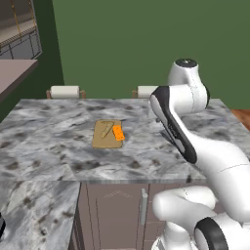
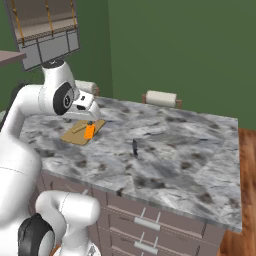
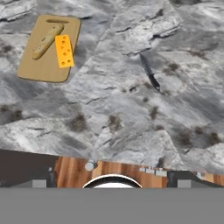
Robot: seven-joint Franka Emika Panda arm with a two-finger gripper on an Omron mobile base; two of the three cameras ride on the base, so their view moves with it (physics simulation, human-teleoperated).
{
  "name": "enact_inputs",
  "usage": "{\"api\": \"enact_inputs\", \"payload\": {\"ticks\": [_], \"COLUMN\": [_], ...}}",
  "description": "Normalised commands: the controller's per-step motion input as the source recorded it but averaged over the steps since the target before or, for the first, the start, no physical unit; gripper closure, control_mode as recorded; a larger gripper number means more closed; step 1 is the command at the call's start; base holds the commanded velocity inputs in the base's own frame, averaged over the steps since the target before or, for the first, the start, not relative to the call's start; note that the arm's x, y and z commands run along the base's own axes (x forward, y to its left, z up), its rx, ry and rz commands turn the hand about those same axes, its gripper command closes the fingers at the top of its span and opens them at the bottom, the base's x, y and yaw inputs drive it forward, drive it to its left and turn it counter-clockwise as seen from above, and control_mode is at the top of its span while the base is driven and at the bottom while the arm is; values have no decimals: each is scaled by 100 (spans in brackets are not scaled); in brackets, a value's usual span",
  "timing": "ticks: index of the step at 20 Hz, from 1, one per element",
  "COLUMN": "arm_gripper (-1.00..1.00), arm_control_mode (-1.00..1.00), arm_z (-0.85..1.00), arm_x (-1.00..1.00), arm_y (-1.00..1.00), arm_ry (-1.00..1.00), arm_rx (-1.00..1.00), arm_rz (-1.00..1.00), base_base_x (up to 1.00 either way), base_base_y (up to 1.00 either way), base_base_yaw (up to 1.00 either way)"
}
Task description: Retrieve the sausage and cheese from the fridge and place them on the cutting board on the counter.
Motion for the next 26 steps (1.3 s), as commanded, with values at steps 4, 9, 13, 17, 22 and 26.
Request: {"api": "enact_inputs", "payload": {"ticks": [4, 9, 13, 17, 22, 26], "arm_gripper": [-100, -100, -100, -100, -100, -100], "arm_control_mode": [-100, 100, 100, 100, 100, 100], "arm_z": [5, 0, 0, 0, 0, 0], "arm_x": [-30, -8, 0, 0, 0, 0], "arm_y": [-2, 0, 0, 0, 0, 0], "arm_ry": [-7, -2, 0, 0, 0, 0], "arm_rx": [0, 0, 0, 0, 0, 0], "arm_rz": [10, 3, 0, 0, 0, 0], "base_base_x": [0, 0, -43, -100, -53, 36], "base_base_y": [0, 0, -16, -63, -83, -96], "base_base_yaw": [0, 0, 0, -5, -28, -29]}}
